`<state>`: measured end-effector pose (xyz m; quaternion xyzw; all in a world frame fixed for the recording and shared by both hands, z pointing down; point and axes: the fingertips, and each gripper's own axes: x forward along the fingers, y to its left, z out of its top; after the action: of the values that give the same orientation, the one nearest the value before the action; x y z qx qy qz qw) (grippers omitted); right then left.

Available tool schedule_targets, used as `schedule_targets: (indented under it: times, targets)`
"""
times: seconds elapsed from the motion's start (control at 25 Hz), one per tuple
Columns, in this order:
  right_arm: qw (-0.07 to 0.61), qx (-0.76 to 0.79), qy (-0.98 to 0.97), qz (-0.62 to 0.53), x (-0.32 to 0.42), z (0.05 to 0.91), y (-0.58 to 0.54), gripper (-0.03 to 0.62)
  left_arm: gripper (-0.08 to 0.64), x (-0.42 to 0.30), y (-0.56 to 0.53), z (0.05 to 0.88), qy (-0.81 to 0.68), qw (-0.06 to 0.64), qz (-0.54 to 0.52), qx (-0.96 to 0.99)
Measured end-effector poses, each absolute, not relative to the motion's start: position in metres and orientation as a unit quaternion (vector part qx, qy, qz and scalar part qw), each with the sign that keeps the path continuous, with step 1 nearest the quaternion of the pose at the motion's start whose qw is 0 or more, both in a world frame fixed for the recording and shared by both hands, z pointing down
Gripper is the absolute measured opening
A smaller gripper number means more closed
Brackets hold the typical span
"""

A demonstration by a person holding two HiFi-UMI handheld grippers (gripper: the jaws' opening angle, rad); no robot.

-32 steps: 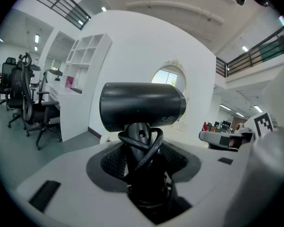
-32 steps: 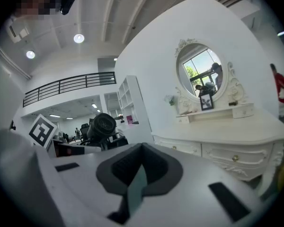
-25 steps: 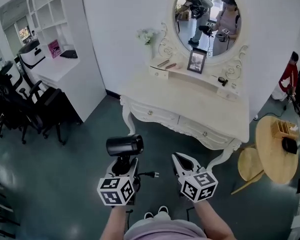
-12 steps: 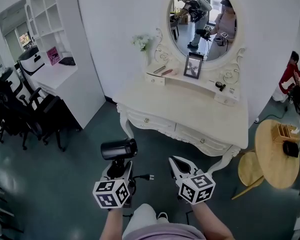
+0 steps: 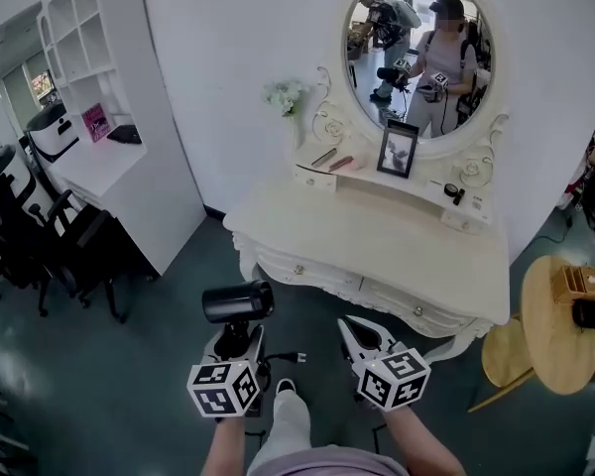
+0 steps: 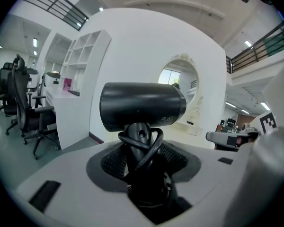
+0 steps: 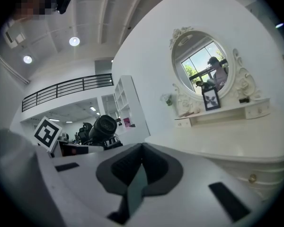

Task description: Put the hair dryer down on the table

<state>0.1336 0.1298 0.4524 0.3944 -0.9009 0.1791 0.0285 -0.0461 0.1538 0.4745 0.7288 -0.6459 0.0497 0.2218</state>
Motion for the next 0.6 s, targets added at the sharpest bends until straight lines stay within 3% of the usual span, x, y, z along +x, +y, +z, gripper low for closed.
schedule_targets:
  times: [0.6]
  targets:
    - [0.030,0.457,-0.867,0.194,0.047,0.450,-0.028,0.002,0.207,-0.149,-0.032,0.463,-0.616,0.221,0.057,0.754]
